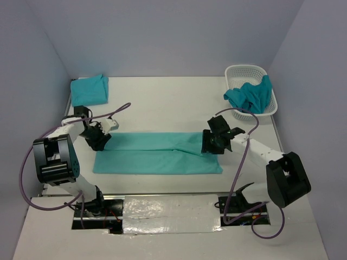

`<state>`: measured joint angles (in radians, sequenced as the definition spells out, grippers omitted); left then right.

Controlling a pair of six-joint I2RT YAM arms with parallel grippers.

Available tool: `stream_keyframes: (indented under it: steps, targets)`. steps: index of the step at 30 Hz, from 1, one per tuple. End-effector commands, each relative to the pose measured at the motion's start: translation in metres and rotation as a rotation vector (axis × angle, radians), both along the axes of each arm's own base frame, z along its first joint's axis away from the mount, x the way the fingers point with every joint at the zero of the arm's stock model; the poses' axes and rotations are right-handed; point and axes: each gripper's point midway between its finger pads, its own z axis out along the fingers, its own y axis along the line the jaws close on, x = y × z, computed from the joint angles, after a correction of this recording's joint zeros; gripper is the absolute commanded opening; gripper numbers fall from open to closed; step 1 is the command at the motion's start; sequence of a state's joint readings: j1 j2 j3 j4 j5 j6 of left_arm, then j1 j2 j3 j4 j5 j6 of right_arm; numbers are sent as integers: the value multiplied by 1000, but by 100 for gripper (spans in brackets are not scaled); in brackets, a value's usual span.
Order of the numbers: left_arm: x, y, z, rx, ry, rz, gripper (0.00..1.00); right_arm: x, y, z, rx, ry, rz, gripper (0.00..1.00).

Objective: Fold and stack the t-shirts
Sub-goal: Fold the other side of the tshirt into a rectangle

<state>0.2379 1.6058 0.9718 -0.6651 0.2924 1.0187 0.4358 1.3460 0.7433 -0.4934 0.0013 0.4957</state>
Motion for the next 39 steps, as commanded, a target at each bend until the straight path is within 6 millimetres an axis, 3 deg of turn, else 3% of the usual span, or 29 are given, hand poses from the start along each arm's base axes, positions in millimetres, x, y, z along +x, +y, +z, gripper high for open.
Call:
stream_keyframes:
  steps: [1,2,4,7,9,10,11,12,13,14,17,18,21,26,29,31,33,35,36,37,38,39]
  targets:
    - [8,3,19,-19,-34,-29,58,13,-9,36,-33,-106,3,62]
    - [12,1,30,-45,-47,-33,99,16,-7,53,-13,-158,9,63]
    - [18,6,47,-54,-94,-21,99,19,-5,71,-12,-213,29,66]
    - [39,13,85,-96,-214,21,99,33,24,116,20,-376,125,71]
    - [51,12,103,-169,-265,72,99,40,54,120,61,-388,211,60]
    - [60,13,116,-179,-297,88,87,50,67,134,84,-407,228,48]
    - [64,11,119,-204,-295,123,74,55,83,118,82,-356,262,15]
    - [70,8,119,-238,-294,138,57,60,93,115,96,-340,273,3]
    - [78,9,121,-253,-300,176,24,64,106,117,143,-327,278,0]
    - [81,6,118,-277,-278,230,16,61,126,102,205,-269,330,0]
    - [79,-12,90,-266,-182,215,14,50,147,78,272,-182,333,0]
    - [70,-15,73,-233,-136,216,13,38,149,60,270,-127,340,0]
    - [62,-29,45,-177,-91,199,12,21,149,32,266,-48,312,0]
    - [56,-6,-1,-41,-1,283,10,14,139,-11,212,39,276,0]
    - [50,2,-12,-3,32,299,7,14,137,-27,185,73,279,0]
    - [52,-3,-5,-35,12,288,7,22,140,-17,179,42,289,0]
    - [62,-11,17,-86,-50,279,8,33,142,8,185,-13,291,0]
    - [70,-22,38,-152,-84,266,11,35,138,34,188,-37,290,12]
    - [75,-26,54,-182,-91,260,20,38,138,51,204,-62,287,20]
    - [77,-31,65,-216,-98,249,28,36,136,63,214,-75,282,40]
    - [79,-36,77,-251,-111,241,34,29,129,83,229,-100,276,49]
    - [85,-43,94,-300,-138,228,42,23,122,88,229,-93,260,56]
